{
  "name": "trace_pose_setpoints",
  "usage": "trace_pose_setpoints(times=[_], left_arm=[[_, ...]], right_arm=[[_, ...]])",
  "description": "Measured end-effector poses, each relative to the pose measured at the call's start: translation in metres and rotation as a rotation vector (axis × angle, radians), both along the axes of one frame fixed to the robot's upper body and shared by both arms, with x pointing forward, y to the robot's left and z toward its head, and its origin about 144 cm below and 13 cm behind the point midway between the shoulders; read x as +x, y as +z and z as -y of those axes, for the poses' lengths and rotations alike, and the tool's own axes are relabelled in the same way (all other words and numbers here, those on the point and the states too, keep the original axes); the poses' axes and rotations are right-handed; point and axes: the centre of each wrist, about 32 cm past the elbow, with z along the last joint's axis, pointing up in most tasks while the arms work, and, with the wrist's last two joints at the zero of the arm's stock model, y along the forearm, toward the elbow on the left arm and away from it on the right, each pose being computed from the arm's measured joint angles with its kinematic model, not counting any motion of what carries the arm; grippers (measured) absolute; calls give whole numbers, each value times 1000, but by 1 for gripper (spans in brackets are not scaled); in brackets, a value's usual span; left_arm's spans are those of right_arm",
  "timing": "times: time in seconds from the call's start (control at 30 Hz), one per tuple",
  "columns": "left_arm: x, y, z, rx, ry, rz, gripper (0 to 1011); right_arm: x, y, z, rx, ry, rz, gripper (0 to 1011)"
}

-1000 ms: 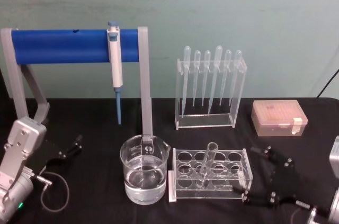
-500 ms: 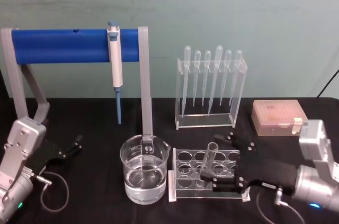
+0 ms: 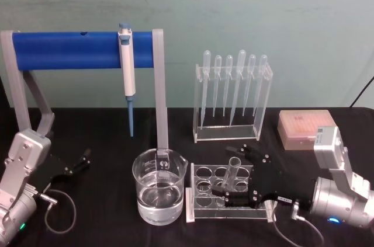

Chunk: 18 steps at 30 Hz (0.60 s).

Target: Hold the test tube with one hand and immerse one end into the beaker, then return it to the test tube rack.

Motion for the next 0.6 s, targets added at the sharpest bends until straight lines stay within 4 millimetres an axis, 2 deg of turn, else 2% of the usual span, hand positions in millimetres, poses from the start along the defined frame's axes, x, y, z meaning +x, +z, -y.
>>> trace_pose_setpoints(times=[0.37,0.43,0.57,0.6], left_arm=[[0,0,0,0,0,0,1000],[0,0,0,0,0,0,1000],[0,0,0,0,0,0,1000],[0,0,0,0,0,0,1000]], right_arm=[[3,0,-1,-5,-3,-10,1004],[3,0,-1,-4,-3,-9,932],[3,0,-1,-4,-3,-8,875],[3,0,-1,-4,-3,-8,821]])
